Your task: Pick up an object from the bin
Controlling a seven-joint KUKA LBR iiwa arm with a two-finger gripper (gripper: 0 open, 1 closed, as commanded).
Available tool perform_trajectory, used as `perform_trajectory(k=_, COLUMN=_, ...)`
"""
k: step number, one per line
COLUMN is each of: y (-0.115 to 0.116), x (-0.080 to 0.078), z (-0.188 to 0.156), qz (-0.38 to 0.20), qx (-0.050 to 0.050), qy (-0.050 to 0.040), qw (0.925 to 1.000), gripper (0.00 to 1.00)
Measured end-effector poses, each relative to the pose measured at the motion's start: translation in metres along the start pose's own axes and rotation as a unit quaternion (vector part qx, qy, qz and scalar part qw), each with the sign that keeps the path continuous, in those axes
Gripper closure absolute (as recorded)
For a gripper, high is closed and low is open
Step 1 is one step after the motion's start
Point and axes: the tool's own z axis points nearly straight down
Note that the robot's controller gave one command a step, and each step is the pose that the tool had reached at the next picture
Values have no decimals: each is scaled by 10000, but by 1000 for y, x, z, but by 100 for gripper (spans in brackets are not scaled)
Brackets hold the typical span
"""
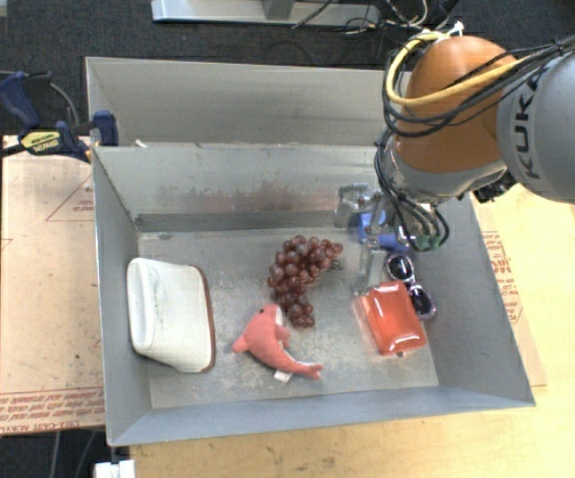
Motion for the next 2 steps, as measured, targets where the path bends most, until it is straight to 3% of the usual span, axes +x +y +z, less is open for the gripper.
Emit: perform_trajectory(k=2, y=3, x=-8, z=19, qz=-284, qx=7, qy=-42, qw=9996, gripper=0)
